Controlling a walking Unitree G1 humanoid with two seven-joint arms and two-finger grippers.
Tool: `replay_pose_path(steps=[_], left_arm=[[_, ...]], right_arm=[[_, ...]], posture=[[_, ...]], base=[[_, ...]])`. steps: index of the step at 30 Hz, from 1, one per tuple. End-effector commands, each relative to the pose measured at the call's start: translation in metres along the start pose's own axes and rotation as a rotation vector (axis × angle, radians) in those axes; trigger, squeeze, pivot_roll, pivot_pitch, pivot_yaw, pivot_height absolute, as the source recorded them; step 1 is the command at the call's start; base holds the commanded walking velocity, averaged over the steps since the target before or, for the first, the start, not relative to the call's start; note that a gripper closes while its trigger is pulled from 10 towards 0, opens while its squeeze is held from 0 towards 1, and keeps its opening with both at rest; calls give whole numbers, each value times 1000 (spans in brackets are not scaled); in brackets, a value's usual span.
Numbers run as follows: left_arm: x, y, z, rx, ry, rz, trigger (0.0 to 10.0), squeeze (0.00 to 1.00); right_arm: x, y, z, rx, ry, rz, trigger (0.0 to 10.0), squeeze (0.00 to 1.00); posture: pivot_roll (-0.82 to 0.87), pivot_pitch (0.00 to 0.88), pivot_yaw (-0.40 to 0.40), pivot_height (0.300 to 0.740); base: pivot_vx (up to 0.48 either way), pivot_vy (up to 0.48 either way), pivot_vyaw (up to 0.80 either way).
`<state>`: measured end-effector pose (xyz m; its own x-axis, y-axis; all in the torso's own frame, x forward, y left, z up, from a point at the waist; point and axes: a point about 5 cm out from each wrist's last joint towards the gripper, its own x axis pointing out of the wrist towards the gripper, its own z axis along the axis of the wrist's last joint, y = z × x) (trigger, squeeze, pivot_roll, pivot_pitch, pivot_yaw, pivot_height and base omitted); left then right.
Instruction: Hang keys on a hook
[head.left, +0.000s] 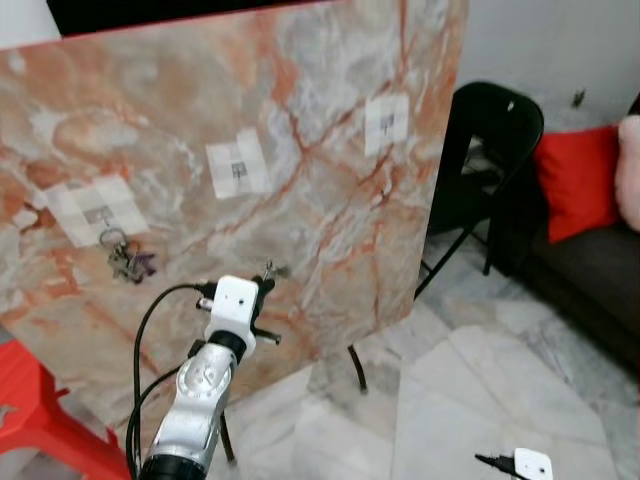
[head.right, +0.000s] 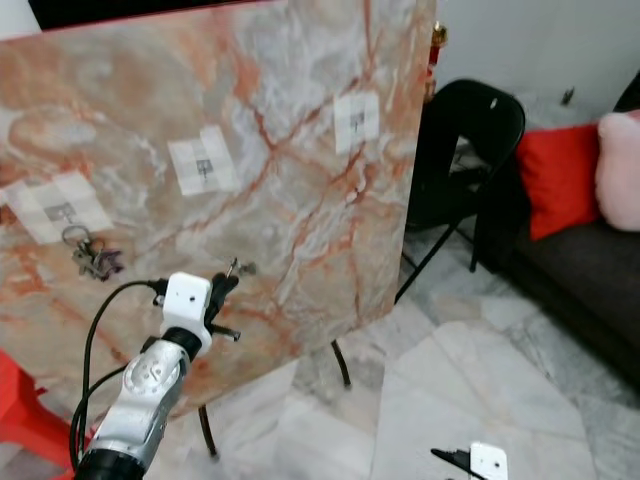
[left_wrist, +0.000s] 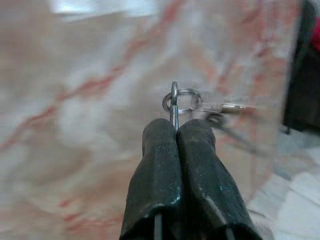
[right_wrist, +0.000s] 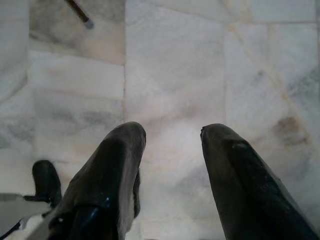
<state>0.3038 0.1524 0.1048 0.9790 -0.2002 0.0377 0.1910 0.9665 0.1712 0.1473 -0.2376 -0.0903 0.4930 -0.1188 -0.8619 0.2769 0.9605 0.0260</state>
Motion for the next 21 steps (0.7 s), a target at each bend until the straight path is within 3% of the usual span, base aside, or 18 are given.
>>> replay_pose_path(steps=[1,10,18,21], left_arm=[[1,6,5,-10,-11,15,10000,0],[3,2,13,-22,-50,-10,10000,0],[4,-1,28,-27,-117,-42,10000,0],[4,1,43,-29,-173,-44,10000,0]], right_arm=[[1,1,3,0,-7,2,10000,0],[0,1,3,5,-9,2,10000,0],[1,1,3,3,-10,2,10000,0],[0,1,2,2,-9,2,10000,0]], posture=[[35,0,-10,740],[35,0,-8,740],[39,0,-5,740],[43,0,-3,740]], base=[[307,0,0],[288,0,0],[0,0,0],[0,0,0]])
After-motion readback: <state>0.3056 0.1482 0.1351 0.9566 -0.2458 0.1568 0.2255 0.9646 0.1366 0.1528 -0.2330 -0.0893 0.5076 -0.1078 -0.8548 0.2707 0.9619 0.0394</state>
